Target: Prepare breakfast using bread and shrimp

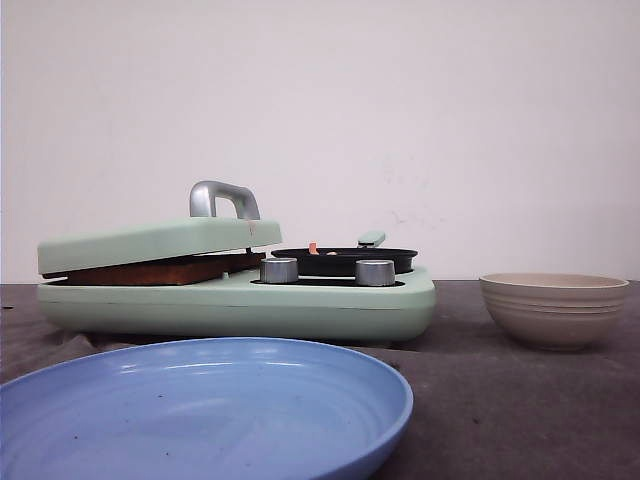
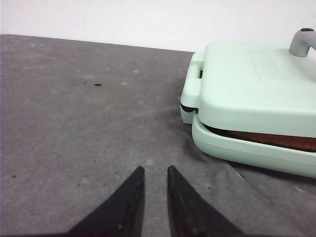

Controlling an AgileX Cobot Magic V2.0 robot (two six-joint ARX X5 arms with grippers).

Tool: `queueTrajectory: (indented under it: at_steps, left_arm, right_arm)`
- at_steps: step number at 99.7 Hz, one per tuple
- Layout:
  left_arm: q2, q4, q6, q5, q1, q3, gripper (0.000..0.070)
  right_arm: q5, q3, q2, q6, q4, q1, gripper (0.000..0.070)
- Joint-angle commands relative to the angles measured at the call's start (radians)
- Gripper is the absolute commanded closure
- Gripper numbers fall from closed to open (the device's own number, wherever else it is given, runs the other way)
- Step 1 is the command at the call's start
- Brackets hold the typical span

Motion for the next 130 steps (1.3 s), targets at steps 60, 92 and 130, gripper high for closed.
queueTrajectory:
  at_steps: [60,92,130]
  left_arm:
    - [-0.002,-0.003,0.013,0.001,0.000,-0.018,0.0700]
    - [-0.002,-0.003,0.013,0.001,0.000,-0.018,0.0700]
    - [-0.002,-0.003,0.013,0.001,0.000,-0.018,0.0700]
  right_arm:
    - [-0.003,-0.005,-0.001,-0.011,0.029,0.005,0.0693]
    - [-0.003,-0.005,-0.001,-0.011,0.029,0.005,0.0693]
    - [-0.003,-0.005,-0.001,-0.011,0.029,0.005,0.0693]
